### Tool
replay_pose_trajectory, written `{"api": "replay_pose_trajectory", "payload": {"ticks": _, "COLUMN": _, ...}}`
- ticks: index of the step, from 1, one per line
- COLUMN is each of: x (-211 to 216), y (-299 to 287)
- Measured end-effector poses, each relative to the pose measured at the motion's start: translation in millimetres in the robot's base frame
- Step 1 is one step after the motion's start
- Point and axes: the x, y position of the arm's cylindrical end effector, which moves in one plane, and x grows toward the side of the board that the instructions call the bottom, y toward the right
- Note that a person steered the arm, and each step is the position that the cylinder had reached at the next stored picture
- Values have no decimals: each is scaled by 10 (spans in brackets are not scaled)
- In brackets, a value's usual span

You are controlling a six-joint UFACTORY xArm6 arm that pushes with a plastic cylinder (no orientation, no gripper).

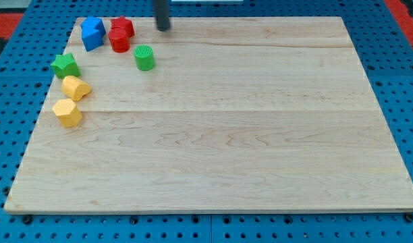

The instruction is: Keep arm in between green star and yellow heart

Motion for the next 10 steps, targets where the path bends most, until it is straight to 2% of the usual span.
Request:
{"api": "replay_pose_trajectory", "payload": {"ticks": 1, "x": 1110, "y": -5}}
{"api": "replay_pose_trajectory", "payload": {"ticks": 2, "x": 979, "y": -852}}
{"api": "replay_pose_trajectory", "payload": {"ticks": 3, "x": 469, "y": -847}}
{"api": "replay_pose_trajectory", "payload": {"ticks": 4, "x": 915, "y": -858}}
{"api": "replay_pose_trajectory", "payload": {"ticks": 6, "x": 2446, "y": -742}}
{"api": "replay_pose_trajectory", "payload": {"ticks": 7, "x": 3540, "y": -1279}}
{"api": "replay_pose_trajectory", "payload": {"ticks": 8, "x": 3597, "y": -2170}}
{"api": "replay_pose_trajectory", "payload": {"ticks": 9, "x": 3400, "y": -2530}}
{"api": "replay_pose_trajectory", "payload": {"ticks": 10, "x": 3400, "y": -2530}}
